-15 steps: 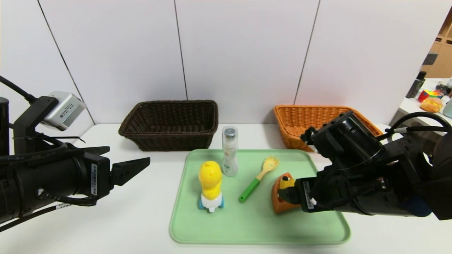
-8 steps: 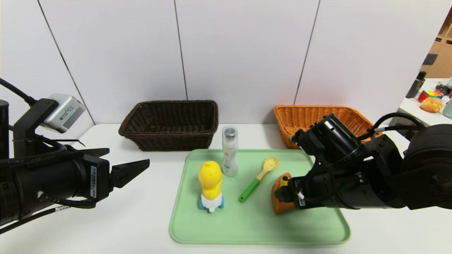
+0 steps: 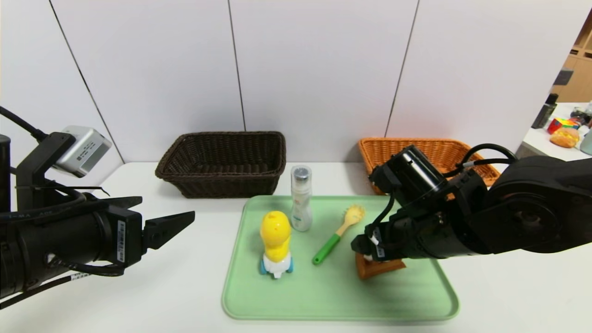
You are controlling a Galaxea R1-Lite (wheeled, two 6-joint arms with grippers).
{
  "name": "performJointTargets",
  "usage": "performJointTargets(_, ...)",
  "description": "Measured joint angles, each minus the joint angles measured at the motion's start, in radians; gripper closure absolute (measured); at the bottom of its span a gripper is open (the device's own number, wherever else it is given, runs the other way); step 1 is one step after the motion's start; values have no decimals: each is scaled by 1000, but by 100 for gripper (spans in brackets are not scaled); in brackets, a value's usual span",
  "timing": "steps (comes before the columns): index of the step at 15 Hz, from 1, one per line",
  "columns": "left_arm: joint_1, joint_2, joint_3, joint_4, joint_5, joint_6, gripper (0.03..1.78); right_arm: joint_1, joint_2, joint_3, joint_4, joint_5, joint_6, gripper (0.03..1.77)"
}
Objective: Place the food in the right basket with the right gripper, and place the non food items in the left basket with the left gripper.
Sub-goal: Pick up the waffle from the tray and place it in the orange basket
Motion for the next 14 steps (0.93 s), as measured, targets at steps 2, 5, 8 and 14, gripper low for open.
performJointTargets(2,0,0,0,0,0,0,12,0,16,-5,0,0,0,10)
performJointTargets(5,-1,0,2,0,0,0,12,-1,38,-5,11,-2,-3,10)
performJointTargets(8,-1,-3,8,0,1,0,12,0,48,-6,19,-3,-10,10)
performJointTargets(14,-2,-5,11,0,0,1,12,-1,59,-14,99,-6,-2,10)
